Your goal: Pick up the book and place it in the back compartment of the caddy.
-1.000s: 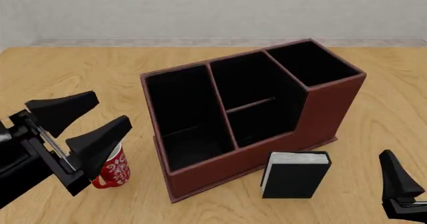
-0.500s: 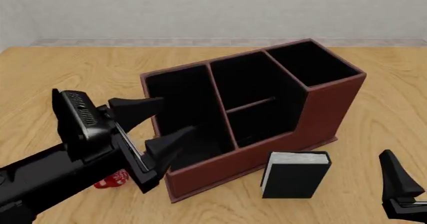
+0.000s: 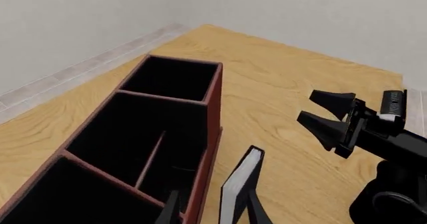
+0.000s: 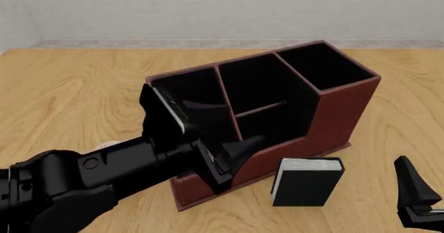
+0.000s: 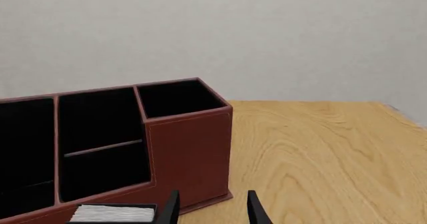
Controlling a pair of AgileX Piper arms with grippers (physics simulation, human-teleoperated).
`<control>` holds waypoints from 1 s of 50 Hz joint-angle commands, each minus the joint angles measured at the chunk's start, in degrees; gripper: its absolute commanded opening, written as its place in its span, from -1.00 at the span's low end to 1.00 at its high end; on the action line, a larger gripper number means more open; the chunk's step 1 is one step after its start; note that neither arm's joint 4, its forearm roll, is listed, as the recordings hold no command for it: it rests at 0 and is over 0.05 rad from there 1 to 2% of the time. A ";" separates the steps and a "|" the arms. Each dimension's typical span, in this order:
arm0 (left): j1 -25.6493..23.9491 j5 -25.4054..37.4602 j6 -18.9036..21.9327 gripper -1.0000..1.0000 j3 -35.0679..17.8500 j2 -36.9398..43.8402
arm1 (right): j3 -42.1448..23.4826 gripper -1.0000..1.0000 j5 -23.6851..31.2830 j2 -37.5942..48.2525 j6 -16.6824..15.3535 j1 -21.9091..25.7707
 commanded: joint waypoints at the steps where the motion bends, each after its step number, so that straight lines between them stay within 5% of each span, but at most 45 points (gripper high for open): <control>1: -1.38 -0.35 0.10 1.00 -4.03 6.54 | -0.03 1.00 -0.11 -0.07 -0.30 0.02; 50: -3.15 -6.08 3.36 1.00 -3.72 20.97 | -0.02 1.00 -0.07 -0.02 -0.18 0.01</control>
